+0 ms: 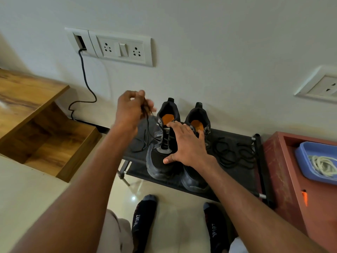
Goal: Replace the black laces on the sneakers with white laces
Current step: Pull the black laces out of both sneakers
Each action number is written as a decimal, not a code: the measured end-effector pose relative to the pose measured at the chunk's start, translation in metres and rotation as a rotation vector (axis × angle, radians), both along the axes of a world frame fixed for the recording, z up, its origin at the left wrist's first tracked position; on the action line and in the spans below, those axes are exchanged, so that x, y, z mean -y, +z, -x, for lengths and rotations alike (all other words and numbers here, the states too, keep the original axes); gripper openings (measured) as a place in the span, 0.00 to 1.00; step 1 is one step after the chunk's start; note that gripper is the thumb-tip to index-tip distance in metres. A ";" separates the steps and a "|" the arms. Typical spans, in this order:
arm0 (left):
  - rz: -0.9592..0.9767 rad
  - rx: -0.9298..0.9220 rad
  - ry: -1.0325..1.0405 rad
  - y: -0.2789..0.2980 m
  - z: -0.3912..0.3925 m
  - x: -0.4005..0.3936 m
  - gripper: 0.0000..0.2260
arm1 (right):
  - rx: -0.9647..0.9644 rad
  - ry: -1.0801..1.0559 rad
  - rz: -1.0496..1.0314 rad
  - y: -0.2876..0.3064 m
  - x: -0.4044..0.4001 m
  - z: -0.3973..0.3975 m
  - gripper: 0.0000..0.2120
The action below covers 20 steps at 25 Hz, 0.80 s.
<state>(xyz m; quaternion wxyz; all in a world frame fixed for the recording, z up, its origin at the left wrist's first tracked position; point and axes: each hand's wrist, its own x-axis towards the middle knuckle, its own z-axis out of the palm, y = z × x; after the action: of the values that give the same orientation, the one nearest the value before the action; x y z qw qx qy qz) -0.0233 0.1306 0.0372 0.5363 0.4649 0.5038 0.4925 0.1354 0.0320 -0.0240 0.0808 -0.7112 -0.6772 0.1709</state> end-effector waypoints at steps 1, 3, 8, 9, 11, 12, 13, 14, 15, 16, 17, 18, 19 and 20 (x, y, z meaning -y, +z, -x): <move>-0.030 -0.191 -0.030 -0.005 0.002 0.000 0.09 | 0.004 -0.001 0.001 0.000 0.000 0.001 0.59; -0.167 -0.782 -0.227 -0.022 0.009 0.002 0.13 | 0.007 -0.004 0.000 0.001 0.000 0.002 0.60; -0.247 -1.290 -0.562 -0.044 0.012 0.000 0.15 | 0.023 -0.002 0.015 0.002 -0.001 0.003 0.61; -0.273 -1.157 -0.494 -0.039 0.010 0.001 0.14 | 0.025 -0.004 0.018 0.002 -0.001 0.003 0.61; -0.206 -0.561 -0.260 -0.022 0.008 -0.001 0.12 | 0.021 -0.007 0.026 0.003 -0.002 0.004 0.60; -0.128 -0.172 -0.148 -0.012 0.008 -0.003 0.11 | 0.018 -0.007 0.031 0.004 -0.002 0.004 0.60; -0.034 0.146 -0.065 -0.006 0.008 -0.006 0.10 | 0.017 -0.005 0.034 0.004 -0.003 0.004 0.60; 0.035 0.328 0.001 -0.002 0.006 -0.005 0.09 | 0.019 -0.006 0.033 0.004 -0.003 0.004 0.59; 0.062 0.308 0.048 -0.003 0.004 -0.004 0.09 | 0.026 -0.009 0.031 0.004 -0.003 0.005 0.60; 0.032 0.102 0.048 -0.007 0.003 -0.005 0.09 | 0.038 -0.013 0.029 0.005 -0.003 0.005 0.60; -0.037 -0.228 -0.006 -0.014 0.003 -0.006 0.08 | 0.052 -0.018 0.027 0.005 -0.003 0.006 0.60; -0.123 -0.544 -0.123 -0.020 0.004 -0.005 0.09 | 0.062 -0.021 0.023 0.005 -0.003 0.007 0.61; -0.176 -0.783 -0.283 -0.028 0.003 -0.005 0.10 | 0.068 -0.024 0.019 0.005 -0.004 0.007 0.61; -0.186 -0.950 -0.445 -0.033 0.003 -0.002 0.12 | 0.069 -0.027 0.020 0.005 -0.004 0.007 0.61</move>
<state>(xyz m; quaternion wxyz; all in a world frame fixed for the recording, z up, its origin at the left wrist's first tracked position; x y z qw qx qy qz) -0.0260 0.1326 0.0044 0.2972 0.7778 0.5346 0.1445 0.1286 0.0359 -0.0195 0.0526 -0.7264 -0.6682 0.1519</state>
